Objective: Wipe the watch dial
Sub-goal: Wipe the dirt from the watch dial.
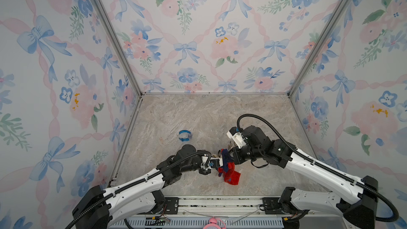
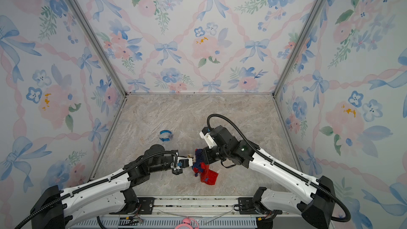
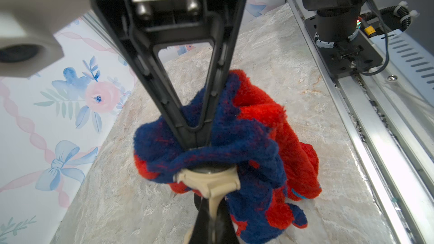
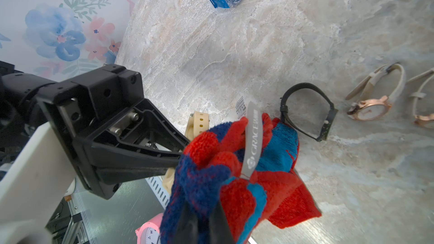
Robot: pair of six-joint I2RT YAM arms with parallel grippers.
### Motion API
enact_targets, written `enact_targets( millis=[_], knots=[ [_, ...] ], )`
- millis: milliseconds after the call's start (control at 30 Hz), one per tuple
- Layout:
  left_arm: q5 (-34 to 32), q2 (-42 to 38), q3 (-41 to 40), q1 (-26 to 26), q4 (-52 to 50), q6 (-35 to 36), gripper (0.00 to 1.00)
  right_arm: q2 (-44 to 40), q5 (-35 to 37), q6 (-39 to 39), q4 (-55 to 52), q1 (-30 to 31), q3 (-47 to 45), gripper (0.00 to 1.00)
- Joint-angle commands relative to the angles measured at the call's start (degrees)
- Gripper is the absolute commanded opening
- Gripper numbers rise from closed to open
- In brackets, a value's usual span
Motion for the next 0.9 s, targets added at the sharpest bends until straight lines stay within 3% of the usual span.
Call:
enact_targets(
  millis=[0,300,600,733,867],
  knots=[
    [0.98,-0.16,1.07,-0.28,1.88,-0.44,0.00,0.83,0.06,-1.62,-0.11,0.73,1.14,0.00],
    [0.89,-0.43,1.07,-0.28,1.88,-0.48,0.00,0.00,-1.40,-1.24,1.61,-6.56,-6.30,0.00],
    [-1.64,0.36,1.24,-0.35,2.01,-2.56,0.00,-3.87,-1.39,-2.50,-1.36,-10.50,-7.24,0.00],
    [-12.90,2.29,2.14,-0.06,1.53,-8.72,0.00,-7.81,-1.17,-3.82,-5.31,-14.79,-8.12,0.00],
    [-24.48,7.89,6.34,3.88,-4.19,-16.50,0.00,-12.06,-1.75,-5.06,-9.24,-20.23,-9.47,0.00]
  ],
)
